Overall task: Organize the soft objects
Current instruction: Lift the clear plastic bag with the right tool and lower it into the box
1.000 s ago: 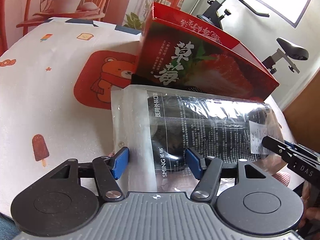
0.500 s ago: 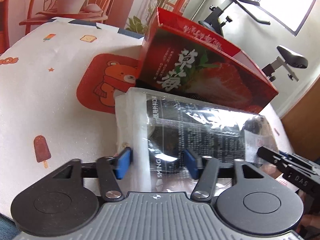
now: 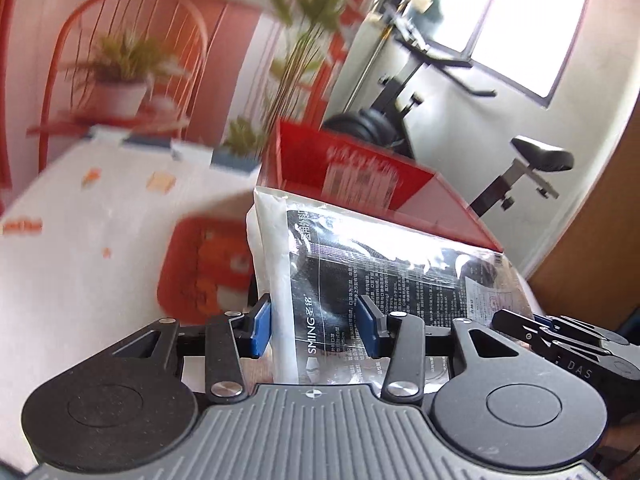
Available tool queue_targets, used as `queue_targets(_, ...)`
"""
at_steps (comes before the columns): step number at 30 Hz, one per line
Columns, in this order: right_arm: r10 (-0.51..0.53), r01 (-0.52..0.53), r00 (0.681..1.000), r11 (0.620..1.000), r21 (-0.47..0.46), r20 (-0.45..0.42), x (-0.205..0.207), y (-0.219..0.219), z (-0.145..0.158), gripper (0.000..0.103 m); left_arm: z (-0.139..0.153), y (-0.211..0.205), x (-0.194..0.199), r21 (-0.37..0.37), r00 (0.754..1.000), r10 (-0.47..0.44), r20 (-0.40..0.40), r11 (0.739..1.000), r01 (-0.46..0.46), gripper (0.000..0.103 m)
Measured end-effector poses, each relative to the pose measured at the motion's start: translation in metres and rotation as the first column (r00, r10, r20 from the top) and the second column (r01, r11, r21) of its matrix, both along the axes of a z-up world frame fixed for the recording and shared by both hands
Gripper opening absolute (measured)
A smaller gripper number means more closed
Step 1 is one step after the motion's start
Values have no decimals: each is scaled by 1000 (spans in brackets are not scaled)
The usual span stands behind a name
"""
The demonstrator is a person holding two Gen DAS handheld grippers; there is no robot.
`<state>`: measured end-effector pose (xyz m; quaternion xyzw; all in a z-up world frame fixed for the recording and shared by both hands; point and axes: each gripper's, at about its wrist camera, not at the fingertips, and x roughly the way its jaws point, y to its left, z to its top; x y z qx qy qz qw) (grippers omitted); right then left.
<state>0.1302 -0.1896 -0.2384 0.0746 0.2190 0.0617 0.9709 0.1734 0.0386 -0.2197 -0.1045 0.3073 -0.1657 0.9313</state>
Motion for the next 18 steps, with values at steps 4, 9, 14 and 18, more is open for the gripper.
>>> queue_targets(4,-6,6,999,1000,9,48,10,-7,22,20,24,-6,11,3,998,-15,55,1000,15,46)
queue_targets(9,-42,42,993,999,3,113,30,-27,54,20,52,-29,42,9,992,-47,115,999,46,46)
queue_targets(14,-92,93,986,996,-3,136,58,-55,76,20,68,-60,88,0,990,-75,117,997,75,46)
queue_targets(18,-123,123,986,992,2,115,86,-77,79,20,64,-79,125,0,992,-99,85,995,99,46)
